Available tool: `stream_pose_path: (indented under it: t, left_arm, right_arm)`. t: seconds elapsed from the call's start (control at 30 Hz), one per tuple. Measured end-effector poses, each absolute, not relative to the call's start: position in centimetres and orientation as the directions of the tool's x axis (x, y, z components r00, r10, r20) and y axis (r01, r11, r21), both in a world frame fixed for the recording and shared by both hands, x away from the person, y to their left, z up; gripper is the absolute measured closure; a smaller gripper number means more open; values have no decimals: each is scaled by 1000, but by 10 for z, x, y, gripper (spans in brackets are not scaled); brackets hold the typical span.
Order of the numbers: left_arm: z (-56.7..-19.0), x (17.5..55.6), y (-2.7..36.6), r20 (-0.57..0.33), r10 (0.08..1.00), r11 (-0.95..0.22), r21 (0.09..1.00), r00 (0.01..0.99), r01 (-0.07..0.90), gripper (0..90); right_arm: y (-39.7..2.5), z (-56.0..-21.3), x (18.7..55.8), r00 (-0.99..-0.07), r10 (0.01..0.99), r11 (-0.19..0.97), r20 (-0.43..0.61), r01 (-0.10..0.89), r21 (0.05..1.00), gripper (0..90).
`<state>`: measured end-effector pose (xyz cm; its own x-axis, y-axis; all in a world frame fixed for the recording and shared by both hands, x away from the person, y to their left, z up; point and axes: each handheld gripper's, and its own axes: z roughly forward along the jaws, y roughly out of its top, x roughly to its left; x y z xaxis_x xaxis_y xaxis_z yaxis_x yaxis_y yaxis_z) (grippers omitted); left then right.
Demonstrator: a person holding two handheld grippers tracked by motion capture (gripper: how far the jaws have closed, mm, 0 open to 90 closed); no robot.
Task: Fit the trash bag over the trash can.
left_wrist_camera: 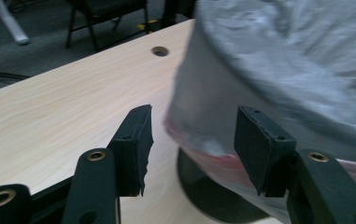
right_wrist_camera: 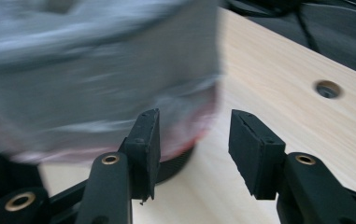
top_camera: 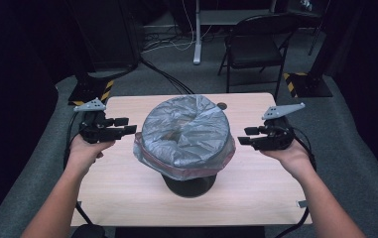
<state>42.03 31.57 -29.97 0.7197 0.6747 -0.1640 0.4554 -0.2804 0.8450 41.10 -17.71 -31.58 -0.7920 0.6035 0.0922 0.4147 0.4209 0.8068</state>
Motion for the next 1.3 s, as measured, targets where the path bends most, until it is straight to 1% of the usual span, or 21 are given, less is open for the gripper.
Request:
stream_pose_path:
  t: [0.13,0.27,0.37,0.43,0.5,0.53,0.6,0.7,0.77,0.9,1.0,1.07,1.17,1.23,1.3]
  left_arm:
    - [-292,404,307,-138,643,-321,845,753,428,440]
    - [-285,393,298,-116,615,-343,852,780,397,430]
    - [-284,388,294,-113,593,-352,854,797,383,417]
    - [-286,387,293,-120,592,-357,847,797,393,413]
    - [-289,389,294,-150,593,-338,845,791,414,401]
    - [-292,391,296,-182,593,-312,846,784,432,394]
    - [-295,394,299,-217,587,-285,846,780,450,381]
    - [-299,396,302,-242,587,-266,844,773,466,366]
    - [-301,397,303,-238,591,-268,843,770,466,371]
    - [-305,397,304,-184,619,-312,834,764,454,381]
    - [-310,398,303,-200,604,-316,829,771,462,402]
    - [-312,399,300,-201,593,-331,822,780,463,430]
    - [-315,398,299,-208,577,-342,817,790,465,503]
    - [-317,398,300,-203,585,-347,812,785,470,498]
    - [-319,397,302,-190,604,-346,812,774,470,448]
  right_arm:
    - [-162,-310,381,-858,509,460,69,339,821,526]
    - [-147,-305,359,-903,425,482,60,282,829,523]
    - [-137,-303,348,-928,366,481,67,250,840,522]
    - [-132,-304,345,-937,342,486,67,238,841,518]
    - [-128,-306,345,-943,326,495,71,235,837,516]
    - [-126,-307,346,-943,323,497,79,240,834,517]
    - [-122,-312,347,-947,311,505,84,239,829,516]
    - [-117,-318,348,-949,303,521,88,242,819,514]
    - [-114,-322,349,-950,296,526,97,247,814,512]
    - [-107,-328,349,-959,267,551,99,236,800,520]
    - [-102,-330,350,-964,250,560,92,221,799,538]
    - [-99,-330,350,-965,245,563,92,218,797,564]
    - [-96,-332,351,-969,233,574,79,203,793,633]
    - [-95,-333,351,-969,233,576,83,206,791,645]
    - [-95,-334,350,-969,229,577,91,210,789,673]
